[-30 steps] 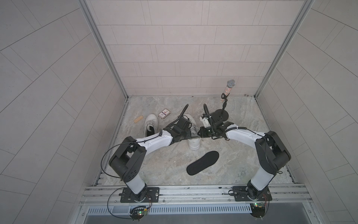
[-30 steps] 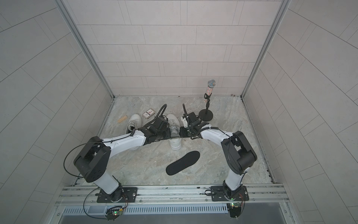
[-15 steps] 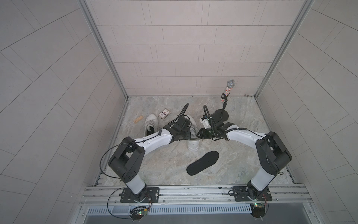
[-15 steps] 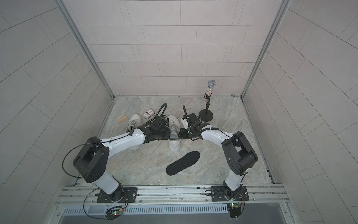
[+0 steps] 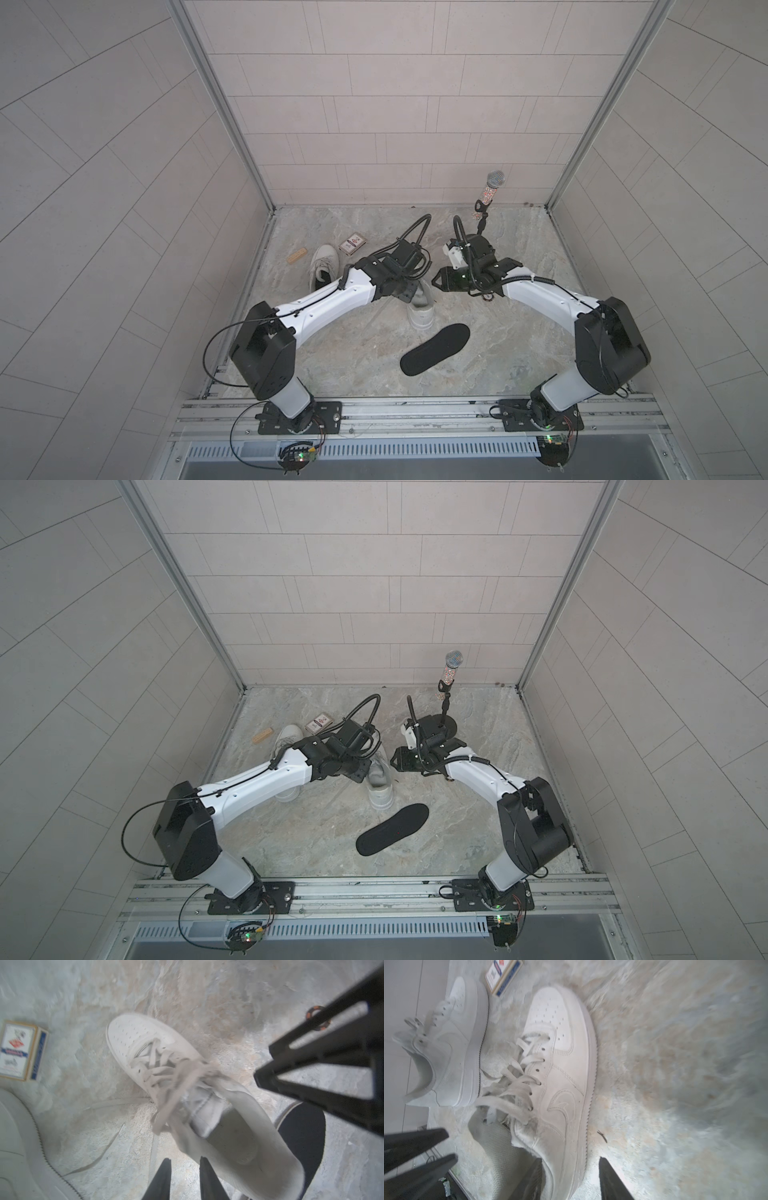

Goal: Insert the insole into the shoe
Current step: Adjust the shoe at the center of the board.

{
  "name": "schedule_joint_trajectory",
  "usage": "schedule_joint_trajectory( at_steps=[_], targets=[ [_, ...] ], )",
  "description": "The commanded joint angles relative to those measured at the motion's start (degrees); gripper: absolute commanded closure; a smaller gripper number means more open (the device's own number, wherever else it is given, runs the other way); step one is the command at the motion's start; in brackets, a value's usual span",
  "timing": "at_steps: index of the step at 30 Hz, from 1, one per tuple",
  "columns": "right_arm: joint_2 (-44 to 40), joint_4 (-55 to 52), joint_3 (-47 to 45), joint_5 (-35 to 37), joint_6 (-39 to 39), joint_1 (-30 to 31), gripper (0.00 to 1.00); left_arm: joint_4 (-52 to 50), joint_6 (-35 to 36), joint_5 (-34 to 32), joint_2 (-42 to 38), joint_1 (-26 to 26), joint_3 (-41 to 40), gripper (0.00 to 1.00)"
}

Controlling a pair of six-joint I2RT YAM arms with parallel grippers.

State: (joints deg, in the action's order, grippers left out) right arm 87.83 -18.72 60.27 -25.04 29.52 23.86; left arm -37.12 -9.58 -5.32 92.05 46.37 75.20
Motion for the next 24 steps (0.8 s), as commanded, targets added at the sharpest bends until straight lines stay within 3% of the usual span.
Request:
schedule_joint_trajectory(
  at_steps=[1, 9, 24],
  targets=[
    [-2.12, -1.43, -0.94, 0.87, 0.67, -1.60, 0.53, -4.87, 7.14, -4.97, 1.06, 1.98, 2.88, 0.73],
    [-3.60, -1.78, -3.37, 0.87, 2.36, -5.34, 0.52, -6.60, 14.33, -7.70, 7.23, 5.65, 7.02, 0.66],
    [-4.94, -2.41, -4.26, -0.18, 1.96, -6.89, 0.49, -7.41, 17.59, -19.23, 21.06, 6.48, 13.57, 0.53]
  ],
)
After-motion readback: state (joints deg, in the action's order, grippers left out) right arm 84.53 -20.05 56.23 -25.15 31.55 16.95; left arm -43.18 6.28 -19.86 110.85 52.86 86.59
